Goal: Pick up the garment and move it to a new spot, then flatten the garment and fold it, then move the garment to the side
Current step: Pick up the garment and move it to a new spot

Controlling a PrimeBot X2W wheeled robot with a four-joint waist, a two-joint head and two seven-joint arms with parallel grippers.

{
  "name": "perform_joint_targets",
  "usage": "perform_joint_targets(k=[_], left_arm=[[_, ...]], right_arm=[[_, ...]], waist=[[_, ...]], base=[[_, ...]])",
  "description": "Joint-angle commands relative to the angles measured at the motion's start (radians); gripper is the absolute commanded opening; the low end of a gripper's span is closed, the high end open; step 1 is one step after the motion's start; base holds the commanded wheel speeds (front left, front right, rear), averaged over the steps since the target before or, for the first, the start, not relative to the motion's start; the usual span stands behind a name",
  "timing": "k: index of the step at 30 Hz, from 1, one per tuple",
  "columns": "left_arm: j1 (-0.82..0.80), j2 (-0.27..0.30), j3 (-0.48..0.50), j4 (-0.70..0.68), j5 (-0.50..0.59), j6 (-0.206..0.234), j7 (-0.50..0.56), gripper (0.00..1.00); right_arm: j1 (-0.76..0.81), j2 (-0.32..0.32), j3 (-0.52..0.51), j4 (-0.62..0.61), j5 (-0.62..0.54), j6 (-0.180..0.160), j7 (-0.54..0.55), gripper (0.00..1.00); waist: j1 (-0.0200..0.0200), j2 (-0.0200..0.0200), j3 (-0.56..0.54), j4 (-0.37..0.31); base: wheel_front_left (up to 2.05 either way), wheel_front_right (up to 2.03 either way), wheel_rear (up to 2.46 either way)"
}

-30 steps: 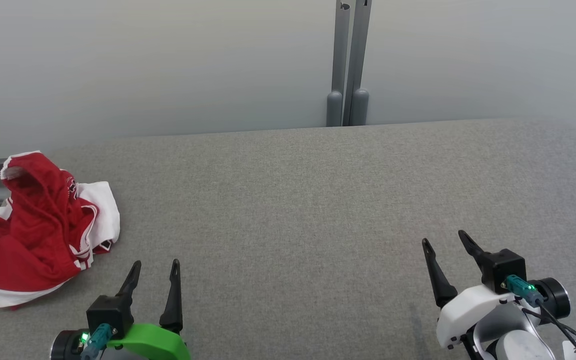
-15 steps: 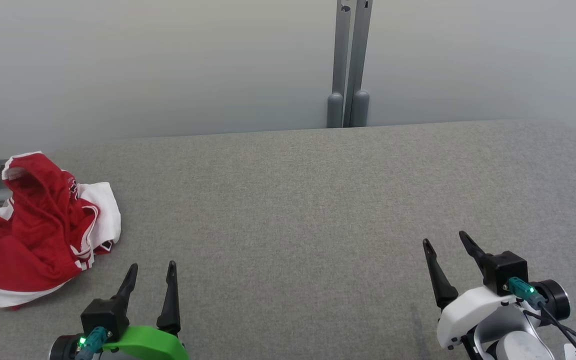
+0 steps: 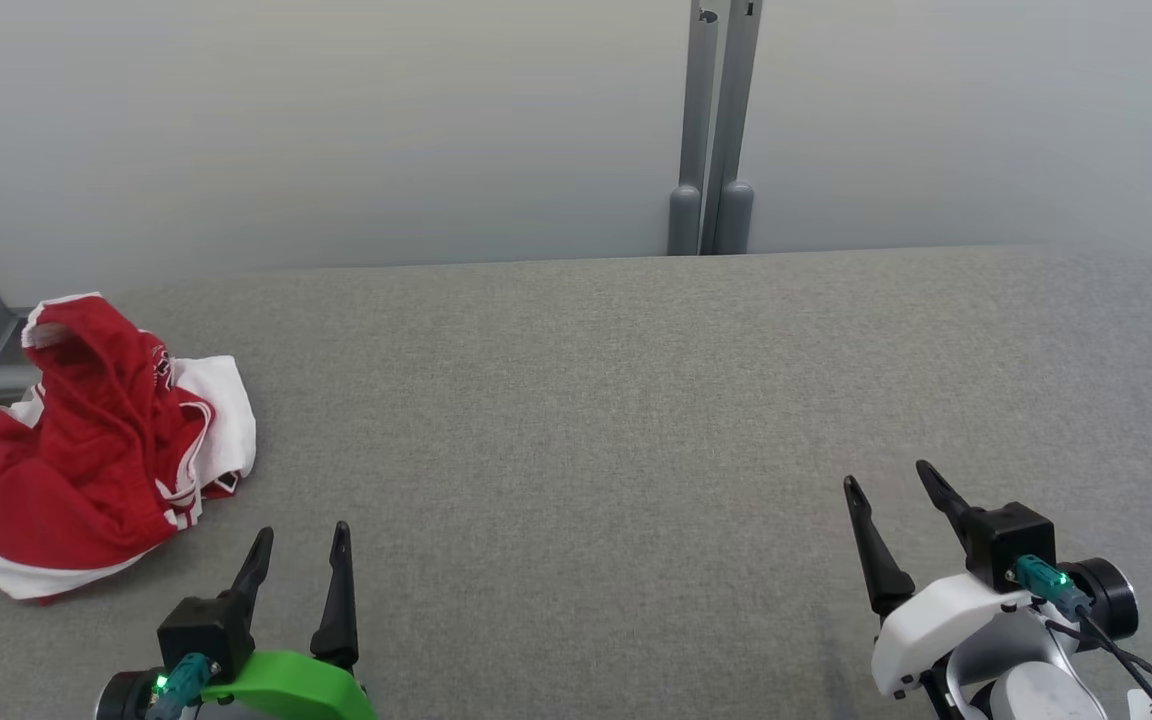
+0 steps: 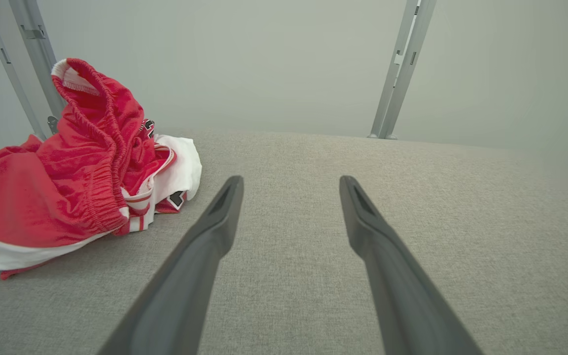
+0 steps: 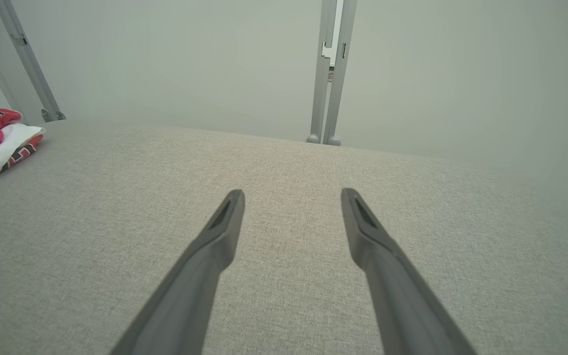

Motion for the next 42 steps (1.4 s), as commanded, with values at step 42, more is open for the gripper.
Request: perform_joint_targets(k=[42], left_arm=[[-0.087, 0.084, 0.013, -0.032, -0.052, 0.019, 0.144, 1.00]], right_arm=[[-0.012, -0.003, 0.068, 0.042, 0.068, 0.000, -0.080, 1.00]], waist=[[0.0000, -0.0001, 0.041, 0.386]], base=[[0.00, 0.00, 0.00]])
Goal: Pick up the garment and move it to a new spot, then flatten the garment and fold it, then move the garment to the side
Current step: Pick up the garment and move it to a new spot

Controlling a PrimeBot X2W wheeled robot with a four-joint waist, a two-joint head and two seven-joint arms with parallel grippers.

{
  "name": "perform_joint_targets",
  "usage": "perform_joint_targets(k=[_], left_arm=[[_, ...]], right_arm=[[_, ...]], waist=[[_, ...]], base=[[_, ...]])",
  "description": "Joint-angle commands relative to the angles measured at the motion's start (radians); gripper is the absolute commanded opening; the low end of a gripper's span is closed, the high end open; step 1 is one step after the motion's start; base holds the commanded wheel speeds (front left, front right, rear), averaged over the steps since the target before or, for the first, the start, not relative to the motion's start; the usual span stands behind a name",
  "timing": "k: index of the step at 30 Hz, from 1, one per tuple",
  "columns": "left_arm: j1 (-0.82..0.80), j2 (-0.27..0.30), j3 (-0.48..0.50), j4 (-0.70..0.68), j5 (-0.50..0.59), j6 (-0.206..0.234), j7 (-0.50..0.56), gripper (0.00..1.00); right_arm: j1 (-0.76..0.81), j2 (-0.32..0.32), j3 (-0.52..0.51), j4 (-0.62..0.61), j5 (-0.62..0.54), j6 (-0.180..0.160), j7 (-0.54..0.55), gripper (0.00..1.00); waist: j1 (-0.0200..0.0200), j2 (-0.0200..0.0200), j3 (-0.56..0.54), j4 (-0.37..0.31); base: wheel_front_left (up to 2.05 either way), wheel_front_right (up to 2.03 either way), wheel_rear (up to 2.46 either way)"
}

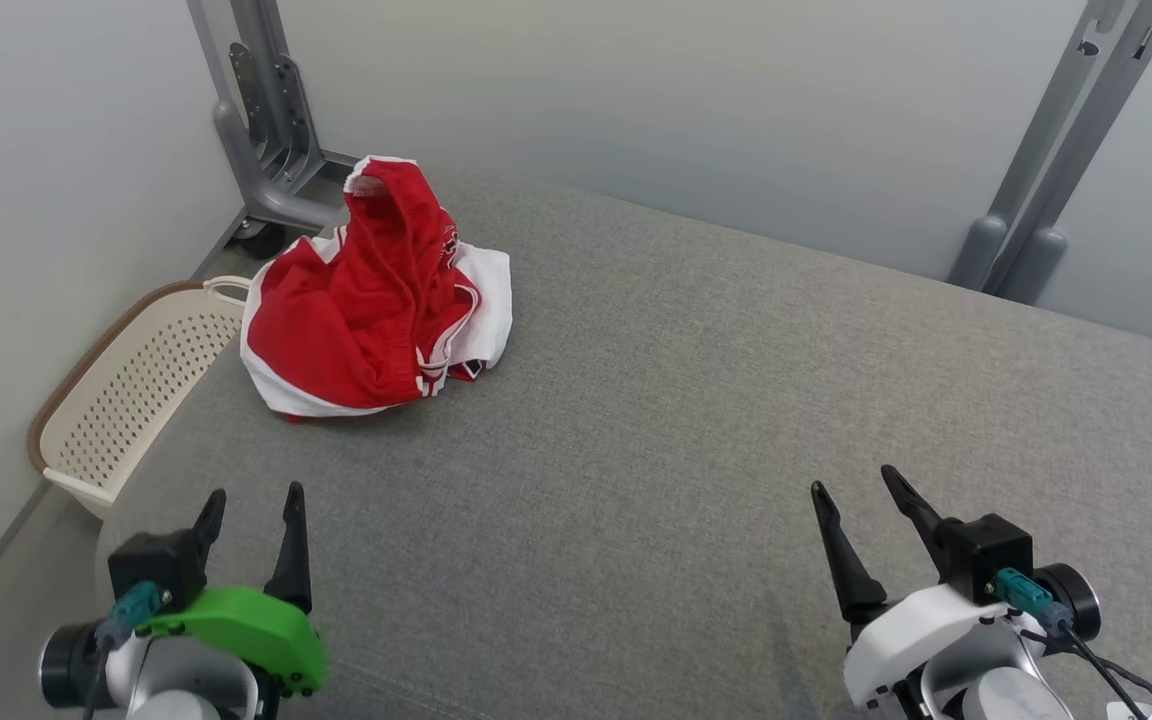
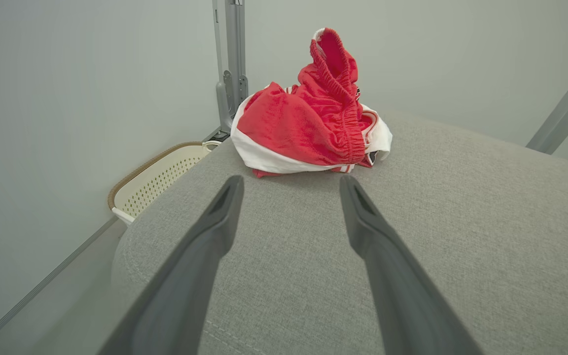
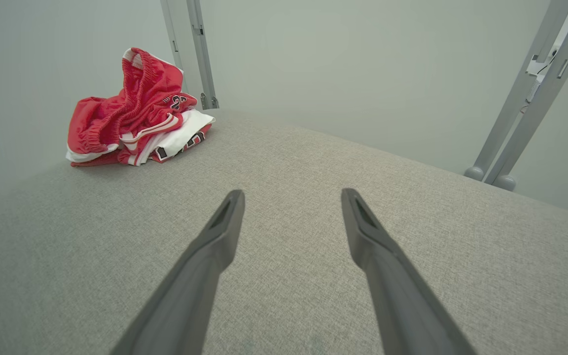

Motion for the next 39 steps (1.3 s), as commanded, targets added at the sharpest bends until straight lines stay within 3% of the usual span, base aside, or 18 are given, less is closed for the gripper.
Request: perform_joint_targets(k=[1, 6, 11, 21, 28, 33, 34, 35, 36, 37, 39], left_arm=[[-0.060, 0.014, -0.006, 0.018, 0.003, -0.011, 0.025, 1.00], [-0.232, 0.013, -0.012, 0.145, -0.048, -0.036, 0.209, 1.00], [-0.417, 0.009, 0.014, 0.255, -0.086, -0.020, 0.335, 1.00], [-0.618, 0.016, 0.045, 0.415, -0.125, -0.004, 0.418, 1.00], [-0.680, 0.047, 0.032, 0.526, -0.083, 0.082, 0.462, 1.00], [-0.695, 0.043, 0.040, 0.567, -0.094, 0.100, 0.469, 1.00], [-0.697, 0.043, 0.039, 0.573, -0.095, 0.104, 0.472, 0.88], [-0.700, 0.046, 0.037, 0.579, -0.091, 0.110, 0.470, 0.48], [-0.702, 0.049, 0.033, 0.585, -0.086, 0.111, 0.470, 0.31], [-0.702, 0.050, 0.030, 0.589, -0.084, 0.112, 0.467, 0.00], [-0.703, 0.053, 0.023, 0.592, -0.077, 0.112, 0.450, 0.00]], right_arm=[[0.003, -0.004, 0.001, -0.010, -0.004, 0.000, 0.007, 1.00], [0.009, -0.003, 0.009, -0.055, -0.029, 0.000, 0.046, 1.00], [-0.033, -0.004, 0.031, -0.141, -0.101, 0.000, 0.115, 1.00], [-0.079, -0.019, 0.079, -0.266, -0.158, 0.000, 0.206, 1.00], [-0.075, -0.044, 0.118, -0.299, -0.138, 0.000, 0.216, 1.00], [-0.083, -0.054, 0.121, -0.312, -0.137, 0.000, 0.220, 1.00], [-0.084, -0.055, 0.121, -0.312, -0.137, 0.000, 0.221, 1.00], [-0.085, -0.055, 0.121, -0.312, -0.138, 0.000, 0.221, 1.00], [-0.086, -0.055, 0.121, -0.311, -0.138, 0.000, 0.221, 1.00], [-0.086, -0.053, 0.122, -0.308, -0.138, 0.000, 0.221, 1.00], [-0.084, -0.050, 0.123, -0.300, -0.135, 0.000, 0.216, 1.00]], waist=[[0.0000, 0.0000, 0.008, -0.011], [0.0000, 0.0000, 0.054, -0.043], [0.0000, 0.0000, 0.162, -0.105], [0.0000, 0.0000, 0.318, -0.181], [0.0000, 0.0000, 0.360, -0.204], [0.0000, 0.0000, 0.383, -0.208], [0.0000, 0.0000, 0.385, -0.207], [0.0000, 0.0000, 0.386, -0.206], [0.0000, 0.0000, 0.386, -0.205], [0.0000, 0.0000, 0.383, -0.204], [0.0000, 0.0000, 0.376, -0.202]], base=[[0.00, 0.00, 0.00], [0.00, 0.00, 0.00], [0.00, 0.00, 0.00], [0.00, 0.00, 0.00], [0.00, 0.00, 0.00], [0.00, 0.00, 0.00], [0.00, 0.00, 0.00], [0.00, 0.00, 0.00], [0.00, 0.00, 0.00], [0.00, 0.00, 0.00], [0.00, 0.00, 0.00]])
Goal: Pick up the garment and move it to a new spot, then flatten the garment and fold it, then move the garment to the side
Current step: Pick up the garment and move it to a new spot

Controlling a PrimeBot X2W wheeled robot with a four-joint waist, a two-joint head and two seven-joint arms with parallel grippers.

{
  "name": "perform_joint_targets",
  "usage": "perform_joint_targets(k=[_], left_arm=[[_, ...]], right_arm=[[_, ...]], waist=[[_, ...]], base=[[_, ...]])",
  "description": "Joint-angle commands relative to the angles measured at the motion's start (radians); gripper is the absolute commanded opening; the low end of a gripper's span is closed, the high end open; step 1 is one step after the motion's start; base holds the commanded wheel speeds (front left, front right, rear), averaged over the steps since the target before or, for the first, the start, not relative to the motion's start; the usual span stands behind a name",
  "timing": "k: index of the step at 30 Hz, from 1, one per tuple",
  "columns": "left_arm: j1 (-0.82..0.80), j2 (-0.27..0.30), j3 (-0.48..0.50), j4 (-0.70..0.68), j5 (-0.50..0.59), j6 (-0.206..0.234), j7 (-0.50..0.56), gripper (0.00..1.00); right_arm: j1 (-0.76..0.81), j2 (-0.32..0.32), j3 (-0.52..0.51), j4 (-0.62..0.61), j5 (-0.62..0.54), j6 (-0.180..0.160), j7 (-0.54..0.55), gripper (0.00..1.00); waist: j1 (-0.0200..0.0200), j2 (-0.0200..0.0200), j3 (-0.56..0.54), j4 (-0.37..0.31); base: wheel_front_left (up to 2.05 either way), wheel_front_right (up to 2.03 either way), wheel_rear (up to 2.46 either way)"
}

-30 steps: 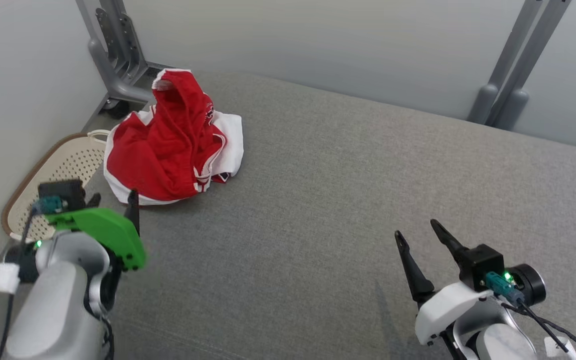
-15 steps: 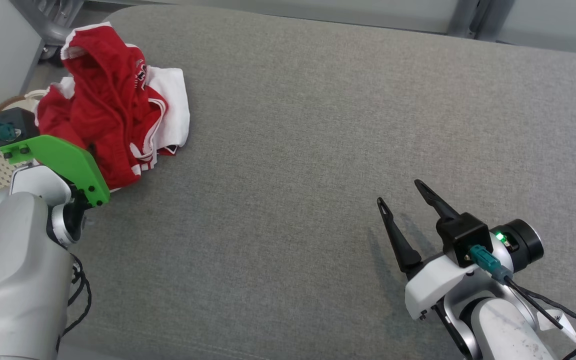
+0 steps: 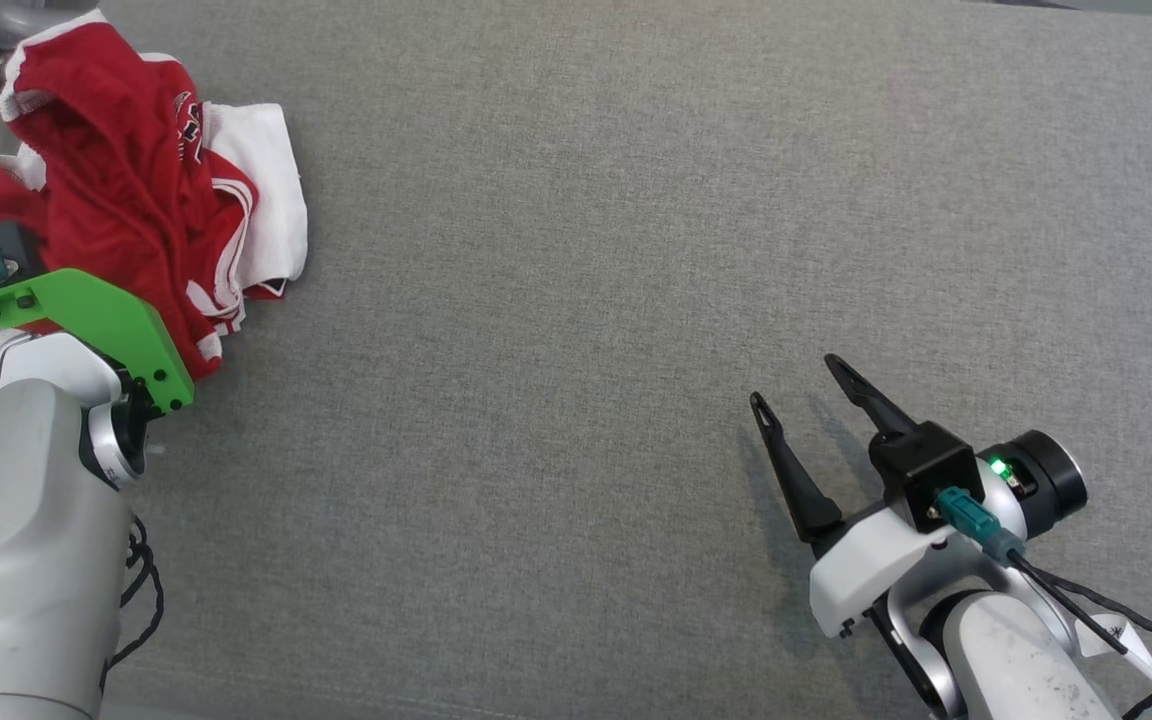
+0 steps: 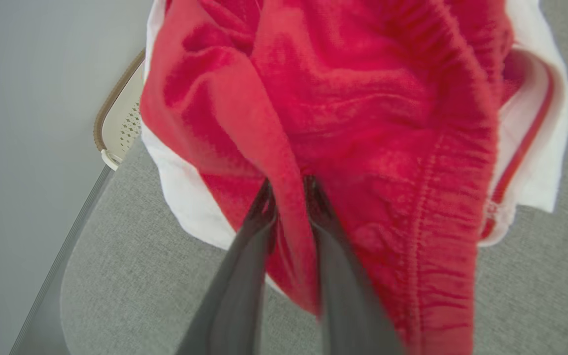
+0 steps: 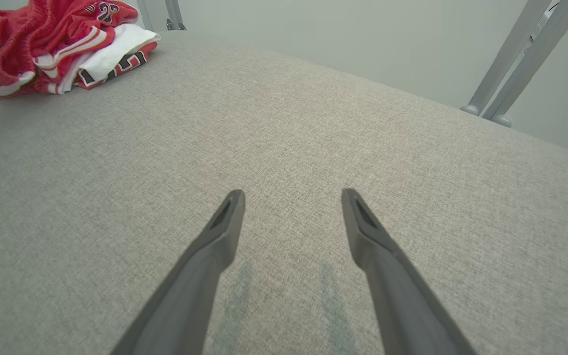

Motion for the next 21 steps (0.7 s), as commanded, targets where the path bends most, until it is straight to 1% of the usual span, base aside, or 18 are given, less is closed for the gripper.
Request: perform_joint_targets(k=[1, 3, 8, 10, 15, 20, 21], left_arm=[[-0.011, 0.005, -0.002, 0.008, 0.004, 0.004, -0.008, 0.00], [-0.004, 0.006, -0.001, 0.009, 0.007, 0.009, -0.033, 0.00], [-0.017, 0.013, -0.005, -0.012, 0.032, 0.028, -0.141, 0.00], [-0.034, 0.017, -0.019, -0.026, 0.049, 0.025, -0.173, 0.00], [-0.074, 0.021, -0.075, -0.058, 0.094, -0.005, -0.183, 0.00], [-0.119, -0.004, -0.115, -0.093, 0.105, -0.039, -0.185, 0.00], [-0.119, -0.004, -0.115, -0.093, 0.105, -0.039, -0.185, 0.00]], right_arm=[[-0.003, 0.002, 0.001, 0.008, 0.006, 0.000, -0.006, 1.00], [-0.002, 0.006, 0.005, 0.017, 0.009, 0.000, -0.013, 1.00], [0.019, 0.019, 0.000, 0.053, 0.022, 0.000, -0.040, 1.00], [0.029, 0.025, -0.001, 0.071, 0.026, 0.000, -0.053, 1.00], [0.075, 0.039, -0.021, 0.114, 0.047, 0.000, -0.085, 1.00], [0.118, 0.047, -0.042, 0.136, 0.076, 0.000, -0.107, 1.00], [0.118, 0.047, -0.042, 0.136, 0.076, 0.000, -0.107, 1.00]], waist=[[-0.0001, 0.0000, -0.011, 0.003], [-0.0001, 0.0000, -0.024, 0.003], [-0.0001, 0.0000, -0.085, 0.008], [-0.0001, 0.0000, -0.121, 0.006], [-0.0001, 0.0000, -0.219, -0.006], [-0.0001, 0.0000, -0.299, -0.044], [-0.0001, 0.0000, -0.299, -0.044]], base=[[0.00, 0.00, 0.00], [0.00, 0.00, 0.00], [0.00, 0.00, 0.00], [0.00, 0.00, 0.00], [0.00, 0.00, 0.00], [0.00, 0.00, 0.00], [0.00, 0.00, 0.00]])
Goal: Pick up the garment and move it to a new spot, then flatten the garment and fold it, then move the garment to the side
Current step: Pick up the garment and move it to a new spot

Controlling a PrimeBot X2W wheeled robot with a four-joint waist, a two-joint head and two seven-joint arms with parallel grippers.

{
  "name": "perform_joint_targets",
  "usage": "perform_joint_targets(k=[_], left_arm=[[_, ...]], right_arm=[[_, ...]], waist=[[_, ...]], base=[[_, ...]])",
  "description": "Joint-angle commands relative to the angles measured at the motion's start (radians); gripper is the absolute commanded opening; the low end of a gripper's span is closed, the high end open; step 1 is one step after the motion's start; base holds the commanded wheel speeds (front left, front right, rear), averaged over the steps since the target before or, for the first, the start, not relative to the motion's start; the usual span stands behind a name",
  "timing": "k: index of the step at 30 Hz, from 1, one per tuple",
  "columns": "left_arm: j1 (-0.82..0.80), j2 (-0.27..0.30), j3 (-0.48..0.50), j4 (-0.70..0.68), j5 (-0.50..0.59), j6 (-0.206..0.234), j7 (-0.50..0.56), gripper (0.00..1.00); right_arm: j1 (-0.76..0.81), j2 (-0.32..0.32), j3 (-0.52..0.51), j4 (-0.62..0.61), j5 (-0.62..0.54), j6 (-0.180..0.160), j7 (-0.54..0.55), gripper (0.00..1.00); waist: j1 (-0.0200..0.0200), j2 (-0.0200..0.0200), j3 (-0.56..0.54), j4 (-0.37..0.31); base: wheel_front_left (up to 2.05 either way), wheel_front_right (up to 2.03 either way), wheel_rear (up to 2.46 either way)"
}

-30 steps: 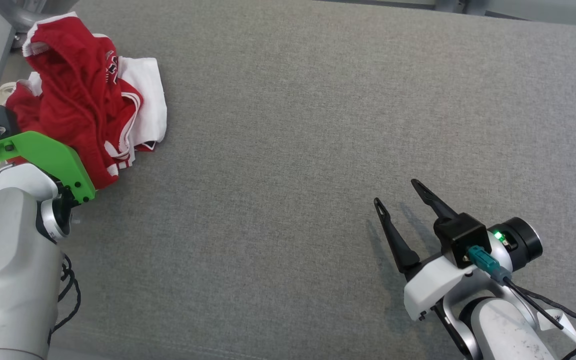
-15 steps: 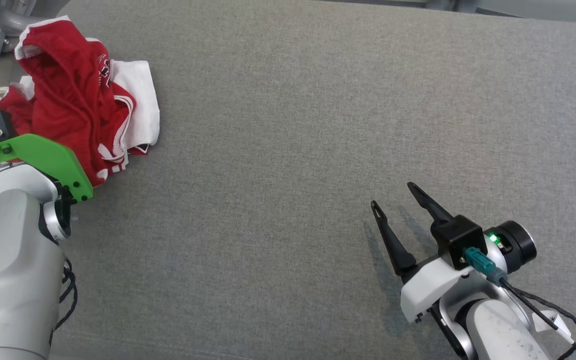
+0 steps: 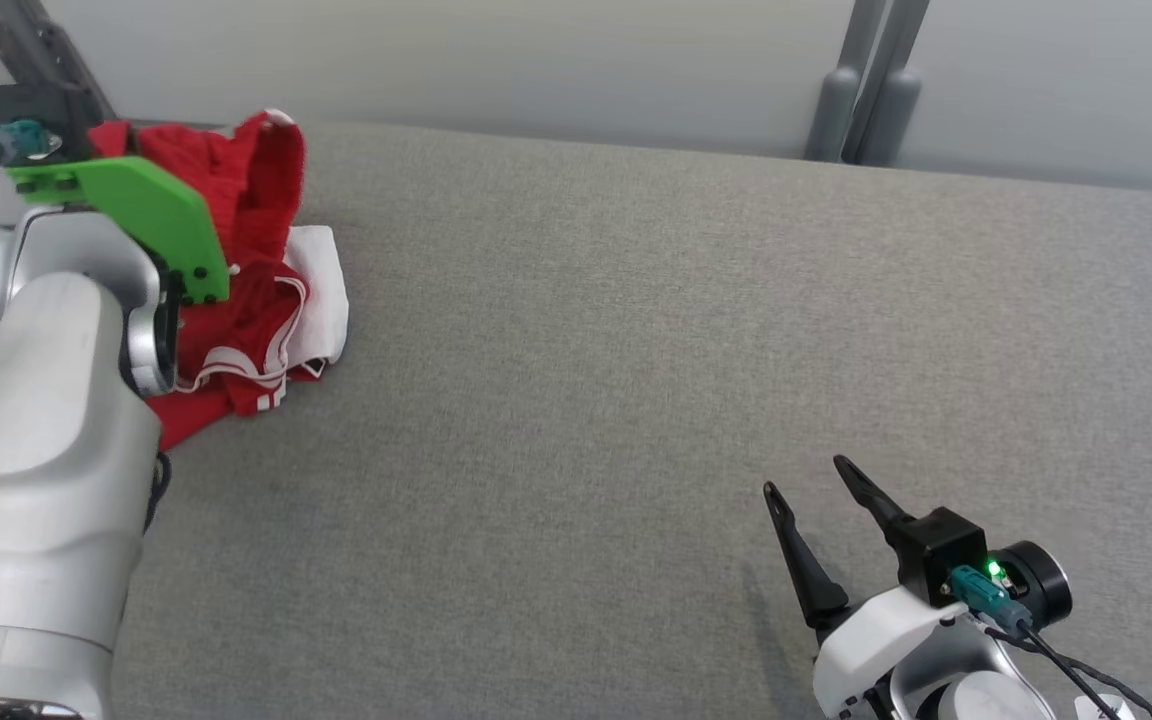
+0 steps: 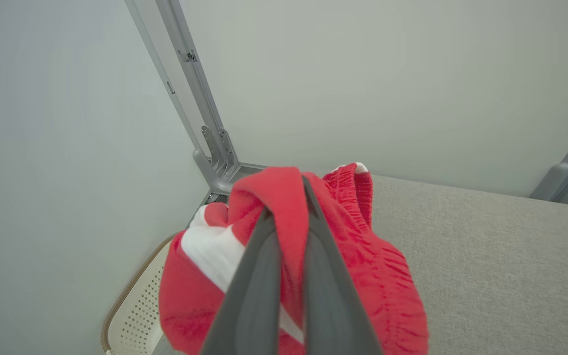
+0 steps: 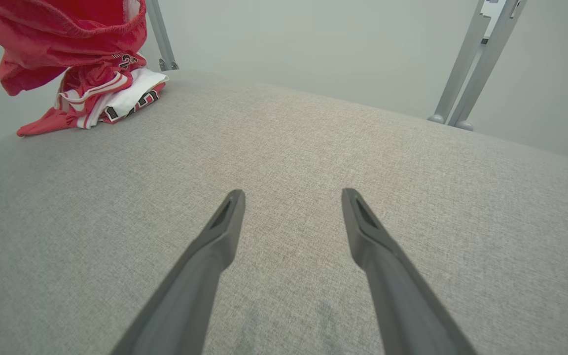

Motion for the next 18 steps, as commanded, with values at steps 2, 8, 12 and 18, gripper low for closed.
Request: perform_joint_targets(k=[2, 8, 12, 18], left_arm=[[-0.015, -0.020, -0.007, -0.005, -0.012, -0.011, 0.006, 0.00], [-0.046, -0.086, -0.044, -0.050, -0.018, -0.042, -0.005, 0.00], [-0.056, -0.145, -0.046, -0.092, -0.059, -0.088, -0.028, 0.00], [-0.081, -0.201, -0.056, -0.144, -0.123, -0.154, -0.079, 0.00]], right_arm=[[0.016, 0.001, -0.001, 0.005, 0.010, 0.000, -0.009, 1.00], [0.021, 0.001, 0.015, 0.008, 0.050, 0.000, -0.020, 1.00], [0.015, 0.001, 0.018, 0.012, 0.052, 0.000, -0.023, 1.00], [0.008, 0.001, 0.020, 0.011, 0.049, 0.000, -0.022, 1.00]], waist=[[0.0000, 0.0000, -0.083, -0.057], [0.0000, 0.0000, -0.115, -0.155], [0.0000, 0.0000, -0.114, -0.228], [0.0000, 0.0000, -0.096, -0.337]], base=[[0.00, 0.00, 0.00], [0.00, 0.00, 0.00], [0.00, 0.00, 0.00], [0.00, 0.00, 0.00]])
